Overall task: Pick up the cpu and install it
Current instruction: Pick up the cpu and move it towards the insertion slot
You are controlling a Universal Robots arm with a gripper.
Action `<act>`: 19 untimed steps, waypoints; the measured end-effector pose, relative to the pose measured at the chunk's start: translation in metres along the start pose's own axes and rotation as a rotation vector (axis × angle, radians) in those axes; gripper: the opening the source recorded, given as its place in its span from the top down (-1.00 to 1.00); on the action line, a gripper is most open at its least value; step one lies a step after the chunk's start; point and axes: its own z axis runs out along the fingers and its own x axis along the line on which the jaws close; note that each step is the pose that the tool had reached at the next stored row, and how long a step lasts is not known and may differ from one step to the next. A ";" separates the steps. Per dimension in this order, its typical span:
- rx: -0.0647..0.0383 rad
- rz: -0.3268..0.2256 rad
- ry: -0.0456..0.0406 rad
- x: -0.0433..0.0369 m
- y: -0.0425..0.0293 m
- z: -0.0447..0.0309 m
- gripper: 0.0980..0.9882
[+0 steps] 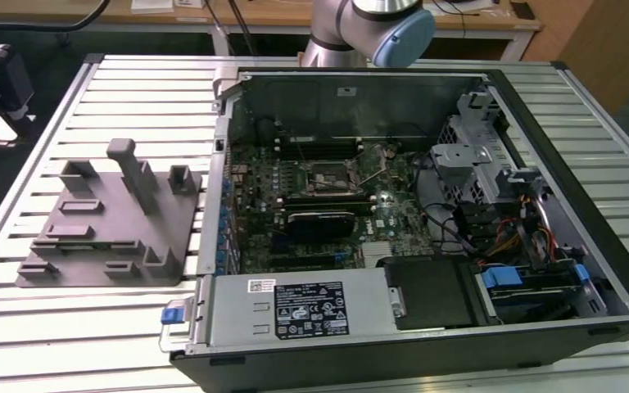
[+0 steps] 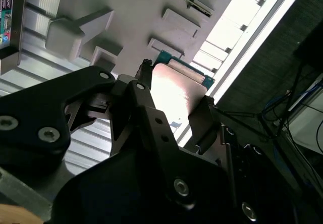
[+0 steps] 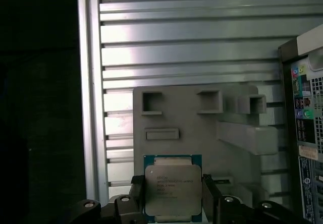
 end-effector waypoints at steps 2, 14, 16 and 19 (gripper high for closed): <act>0.000 0.000 -0.0004 -0.0001 0.0001 -0.0027 0.00; 0.000 0.000 -0.0029 -0.0008 0.0009 -0.0202 0.00; 0.000 0.000 -0.0036 -0.0009 0.0010 -0.0231 0.00; 0.000 0.000 -0.0042 -0.0009 0.0011 -0.0257 0.00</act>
